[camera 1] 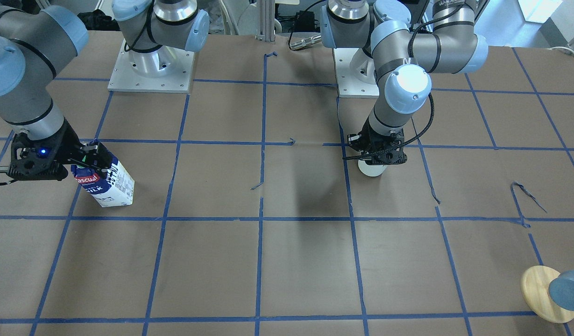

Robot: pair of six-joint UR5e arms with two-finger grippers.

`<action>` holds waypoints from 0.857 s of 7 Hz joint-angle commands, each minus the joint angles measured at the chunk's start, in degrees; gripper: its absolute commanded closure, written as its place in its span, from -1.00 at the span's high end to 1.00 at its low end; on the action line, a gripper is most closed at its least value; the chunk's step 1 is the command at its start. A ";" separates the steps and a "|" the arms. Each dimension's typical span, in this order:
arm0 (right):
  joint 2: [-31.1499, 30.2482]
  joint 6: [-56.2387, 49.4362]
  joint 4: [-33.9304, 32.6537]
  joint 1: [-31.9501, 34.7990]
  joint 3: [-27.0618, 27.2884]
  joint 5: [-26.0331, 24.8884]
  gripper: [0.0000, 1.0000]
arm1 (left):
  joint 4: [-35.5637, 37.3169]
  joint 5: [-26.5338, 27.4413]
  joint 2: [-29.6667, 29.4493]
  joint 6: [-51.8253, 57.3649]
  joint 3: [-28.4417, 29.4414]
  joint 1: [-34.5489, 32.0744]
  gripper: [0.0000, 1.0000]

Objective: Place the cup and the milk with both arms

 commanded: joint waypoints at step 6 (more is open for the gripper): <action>-1.53 -0.46 2.02 -0.27 2.57 -1.48 0.60 | -0.53 -13.17 -16.05 -39.23 19.57 -28.49 -1.00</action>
